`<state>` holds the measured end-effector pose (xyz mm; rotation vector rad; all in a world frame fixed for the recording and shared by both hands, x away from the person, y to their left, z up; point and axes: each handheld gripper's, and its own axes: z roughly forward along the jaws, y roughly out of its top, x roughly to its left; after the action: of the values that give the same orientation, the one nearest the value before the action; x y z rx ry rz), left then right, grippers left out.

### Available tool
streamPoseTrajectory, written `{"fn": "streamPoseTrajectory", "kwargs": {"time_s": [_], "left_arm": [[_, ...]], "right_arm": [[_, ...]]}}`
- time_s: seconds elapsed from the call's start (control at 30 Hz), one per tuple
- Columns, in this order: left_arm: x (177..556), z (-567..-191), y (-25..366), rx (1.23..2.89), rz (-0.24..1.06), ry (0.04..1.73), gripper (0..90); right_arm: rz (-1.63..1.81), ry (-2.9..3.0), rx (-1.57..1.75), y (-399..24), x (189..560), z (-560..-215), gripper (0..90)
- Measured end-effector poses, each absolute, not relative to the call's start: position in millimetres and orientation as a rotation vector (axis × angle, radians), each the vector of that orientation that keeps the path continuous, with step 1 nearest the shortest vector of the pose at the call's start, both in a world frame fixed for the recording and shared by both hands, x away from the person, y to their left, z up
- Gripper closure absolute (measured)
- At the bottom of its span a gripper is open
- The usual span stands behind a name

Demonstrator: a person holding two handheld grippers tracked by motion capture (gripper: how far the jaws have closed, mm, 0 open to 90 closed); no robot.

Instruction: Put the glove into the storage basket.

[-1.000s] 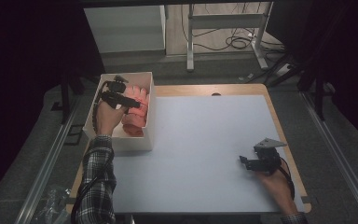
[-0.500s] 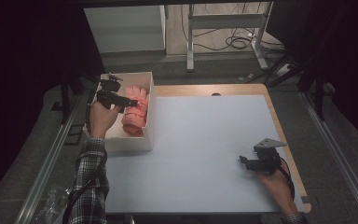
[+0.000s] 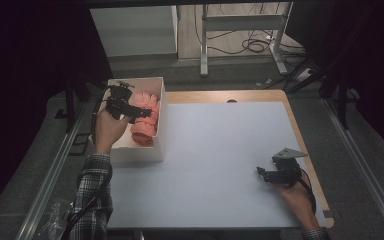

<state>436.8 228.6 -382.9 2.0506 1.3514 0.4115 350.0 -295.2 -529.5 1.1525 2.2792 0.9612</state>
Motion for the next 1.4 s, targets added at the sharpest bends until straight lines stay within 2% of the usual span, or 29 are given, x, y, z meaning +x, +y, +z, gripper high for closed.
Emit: {"fn": "streamPoseTrajectory", "kwargs": {"time_s": [0.77,1.4], "left_arm": [[415.6,-375.6,164.9,2.121,0.356,1.11,1.1],[398.6,-389.9,94.5,2.148,0.305,0.898,1.0]], "right_arm": [[0.961,2.278,1.151,-295.2,349.9,-529.5,23.8],[0.961,2.278,1.151,-295.1,350.0,-529.5,23.8]]}}
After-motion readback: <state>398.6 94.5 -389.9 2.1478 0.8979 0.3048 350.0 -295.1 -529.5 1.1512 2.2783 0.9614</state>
